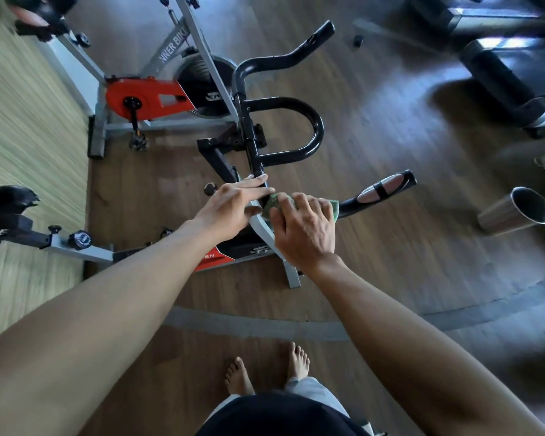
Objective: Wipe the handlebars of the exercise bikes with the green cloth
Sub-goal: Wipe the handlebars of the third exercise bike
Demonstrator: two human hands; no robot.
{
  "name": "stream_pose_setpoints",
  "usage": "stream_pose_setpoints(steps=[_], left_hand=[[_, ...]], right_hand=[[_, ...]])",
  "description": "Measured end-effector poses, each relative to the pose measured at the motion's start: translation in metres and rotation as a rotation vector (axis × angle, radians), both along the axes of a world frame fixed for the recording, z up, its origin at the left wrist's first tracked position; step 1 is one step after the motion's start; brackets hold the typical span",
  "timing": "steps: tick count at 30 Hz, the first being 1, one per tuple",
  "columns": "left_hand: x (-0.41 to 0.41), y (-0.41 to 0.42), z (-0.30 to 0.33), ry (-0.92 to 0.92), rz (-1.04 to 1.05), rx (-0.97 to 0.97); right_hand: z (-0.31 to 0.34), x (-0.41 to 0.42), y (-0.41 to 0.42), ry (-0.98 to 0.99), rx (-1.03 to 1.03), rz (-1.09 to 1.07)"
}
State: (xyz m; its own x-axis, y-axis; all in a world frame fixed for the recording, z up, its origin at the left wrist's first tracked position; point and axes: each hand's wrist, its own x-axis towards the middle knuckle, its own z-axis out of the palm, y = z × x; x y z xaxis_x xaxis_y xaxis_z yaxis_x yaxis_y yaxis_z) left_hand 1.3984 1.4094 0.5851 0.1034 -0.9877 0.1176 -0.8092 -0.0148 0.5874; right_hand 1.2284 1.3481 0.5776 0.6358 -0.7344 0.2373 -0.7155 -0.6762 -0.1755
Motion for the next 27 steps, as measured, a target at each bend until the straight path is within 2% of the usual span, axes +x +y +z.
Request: stream_pose_setpoints(steps=[4,7,10,13,15,19,24,27], left_hand=[[-0.018,0.0,0.008,0.047,0.151,-0.138],[-0.056,0.001,0.015,0.032,0.14,-0.207],[-0.097,-0.006,0.006,-0.104,0.069,-0.143],[-0.121,-0.018,-0.004,-0.292,0.116,-0.023],[-0.125,-0.023,-0.008,-0.37,0.158,0.028],[-0.112,-0.023,-0.015,-0.471,0.134,-0.043],[-0.069,-0.016,-0.022,-0.498,0.072,-0.093],[-0.087,-0.018,-0.023,-0.459,0.136,-0.093]], right_hand=[[0.024,-0.027,-0.015,-0.046,0.111,0.112],[0.044,-0.06,-0.044,-0.036,0.045,0.054],[0.045,-0.086,-0.07,0.133,-0.053,0.045],[0.034,-0.1,-0.08,0.254,-0.16,0.151],[0.03,-0.104,-0.083,0.207,-0.219,0.205],[0.029,-0.108,-0.086,0.095,-0.266,0.264],[0.026,-0.107,-0.087,0.05,-0.242,0.28],[0.022,-0.105,-0.087,0.06,-0.231,0.265]])
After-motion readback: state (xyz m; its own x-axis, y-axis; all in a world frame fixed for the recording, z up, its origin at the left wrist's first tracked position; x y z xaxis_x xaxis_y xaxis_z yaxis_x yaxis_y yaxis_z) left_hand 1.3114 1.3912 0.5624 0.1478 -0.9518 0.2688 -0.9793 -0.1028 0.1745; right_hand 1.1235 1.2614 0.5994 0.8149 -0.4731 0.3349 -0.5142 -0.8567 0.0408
